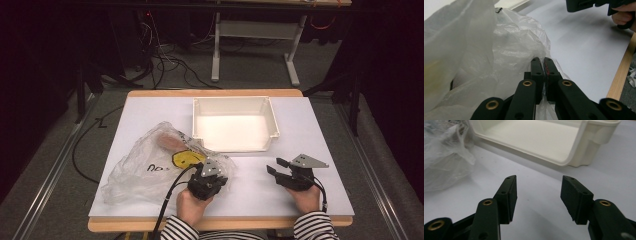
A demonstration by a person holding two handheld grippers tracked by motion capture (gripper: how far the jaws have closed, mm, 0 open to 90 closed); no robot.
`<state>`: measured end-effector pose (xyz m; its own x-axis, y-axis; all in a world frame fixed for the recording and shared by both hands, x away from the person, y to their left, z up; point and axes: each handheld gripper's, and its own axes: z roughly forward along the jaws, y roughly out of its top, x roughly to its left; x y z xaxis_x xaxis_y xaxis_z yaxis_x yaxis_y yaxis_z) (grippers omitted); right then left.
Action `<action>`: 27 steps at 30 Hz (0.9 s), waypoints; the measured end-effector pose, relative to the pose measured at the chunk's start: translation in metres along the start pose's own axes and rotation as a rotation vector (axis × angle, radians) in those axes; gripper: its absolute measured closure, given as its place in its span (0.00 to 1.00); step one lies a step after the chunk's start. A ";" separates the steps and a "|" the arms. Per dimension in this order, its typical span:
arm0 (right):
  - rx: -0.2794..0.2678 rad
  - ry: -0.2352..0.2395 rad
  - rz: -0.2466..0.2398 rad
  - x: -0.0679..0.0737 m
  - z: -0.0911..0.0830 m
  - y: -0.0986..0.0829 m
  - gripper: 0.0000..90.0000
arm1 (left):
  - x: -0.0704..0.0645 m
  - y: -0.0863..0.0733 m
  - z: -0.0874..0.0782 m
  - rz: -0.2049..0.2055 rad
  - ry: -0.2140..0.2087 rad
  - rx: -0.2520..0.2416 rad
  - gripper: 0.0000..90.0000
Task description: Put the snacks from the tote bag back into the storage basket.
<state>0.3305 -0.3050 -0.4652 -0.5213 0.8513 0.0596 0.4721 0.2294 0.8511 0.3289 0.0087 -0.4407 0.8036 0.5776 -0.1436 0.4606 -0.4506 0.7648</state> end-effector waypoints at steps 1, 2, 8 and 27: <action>0.000 0.000 0.000 0.000 0.000 0.000 0.53 | 0.000 0.000 0.000 0.000 0.000 0.000 0.99; 0.011 0.023 -0.009 0.004 0.001 0.000 0.54 | -0.002 0.002 0.002 0.003 -0.003 -0.004 0.99; 0.018 0.095 -0.028 0.016 0.007 0.002 0.56 | -0.005 0.004 0.006 0.012 -0.006 -0.005 0.99; 0.061 0.254 -0.080 0.062 0.046 0.021 0.58 | 0.003 -0.012 -0.021 0.021 0.074 -0.013 0.75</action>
<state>0.3410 -0.2260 -0.4679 -0.7165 0.6857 0.1286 0.4603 0.3261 0.8257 0.3179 0.0304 -0.4376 0.7827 0.6172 -0.0806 0.4382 -0.4544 0.7756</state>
